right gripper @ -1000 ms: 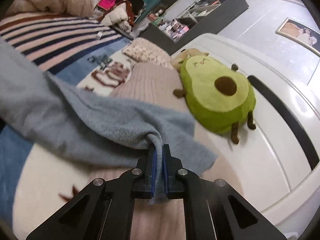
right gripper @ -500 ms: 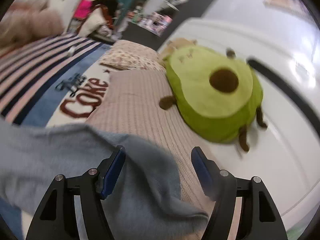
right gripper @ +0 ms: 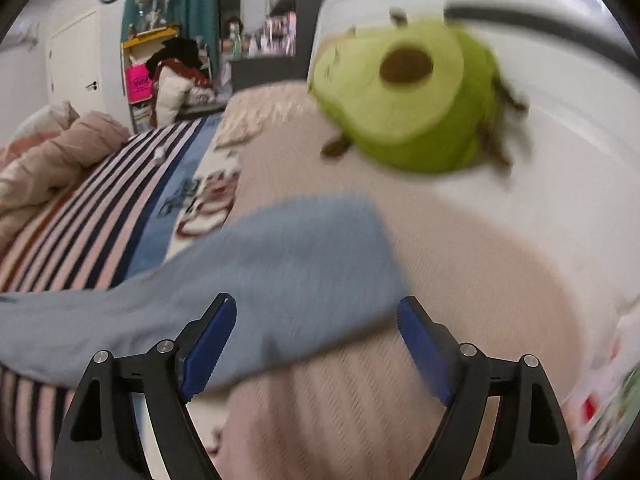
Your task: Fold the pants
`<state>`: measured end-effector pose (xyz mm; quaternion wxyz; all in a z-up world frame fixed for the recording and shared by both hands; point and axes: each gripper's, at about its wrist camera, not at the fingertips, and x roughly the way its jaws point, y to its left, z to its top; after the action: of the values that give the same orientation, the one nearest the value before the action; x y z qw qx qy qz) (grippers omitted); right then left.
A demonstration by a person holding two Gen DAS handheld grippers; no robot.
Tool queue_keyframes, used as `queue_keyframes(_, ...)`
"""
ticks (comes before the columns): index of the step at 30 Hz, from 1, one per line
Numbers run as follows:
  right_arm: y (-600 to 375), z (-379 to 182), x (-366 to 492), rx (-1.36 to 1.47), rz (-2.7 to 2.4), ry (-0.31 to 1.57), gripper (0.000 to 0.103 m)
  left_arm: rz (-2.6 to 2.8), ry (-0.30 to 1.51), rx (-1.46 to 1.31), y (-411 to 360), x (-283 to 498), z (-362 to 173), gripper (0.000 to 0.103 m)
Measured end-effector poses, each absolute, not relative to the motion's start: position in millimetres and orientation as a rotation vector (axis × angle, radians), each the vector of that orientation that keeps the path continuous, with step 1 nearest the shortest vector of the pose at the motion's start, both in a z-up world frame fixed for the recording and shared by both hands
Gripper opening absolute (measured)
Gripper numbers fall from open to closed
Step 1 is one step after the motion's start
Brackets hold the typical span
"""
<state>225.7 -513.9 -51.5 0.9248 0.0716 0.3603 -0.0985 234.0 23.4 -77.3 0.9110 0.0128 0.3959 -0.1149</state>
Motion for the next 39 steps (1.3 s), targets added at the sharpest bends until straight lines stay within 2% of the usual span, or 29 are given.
queue_keyframes(6,-511,-65,256,0.133,-0.238,0.710,0.080,-0.236,0.819,0.017,24,235,-80,0.072)
queue_keyframes(8,-512,-67,262,0.144,-0.239,0.706,0.075,-0.232,0.820,0.011,25,237,-83,0.072)
queue_keyframes(9,-507,-73,274,0.082,-0.255,0.707,0.060,-0.227,0.823,0.007,26,238,-85,0.072)
queue_keyframes(10,-504,-76,280,0.020,-0.262,0.712,0.039,-0.225,0.825,0.002,27,238,-86,0.072)
queue_keyframes(13,-498,-78,284,-0.010,-0.250,0.710,0.010,-0.223,0.829,-0.012,31,239,-87,0.072)
queue_keyframes(21,-434,-40,277,-0.110,-0.136,0.621,0.006,-0.221,0.774,-0.021,44,229,-70,0.072)
queue_keyframes(24,-378,-12,281,-0.138,-0.021,0.591,0.006,-0.214,0.748,-0.033,53,225,-61,0.072)
queue_keyframes(30,-305,1,298,-0.159,0.117,0.568,0.006,-0.184,0.704,-0.067,80,214,-45,0.072)
queue_keyframes(34,-246,-18,312,-0.130,0.250,0.599,0.006,-0.192,0.695,-0.099,90,209,-42,0.072)
queue_keyframes(39,-184,-92,318,-0.134,0.407,0.760,0.006,-0.208,0.702,-0.096,87,208,-44,0.072)
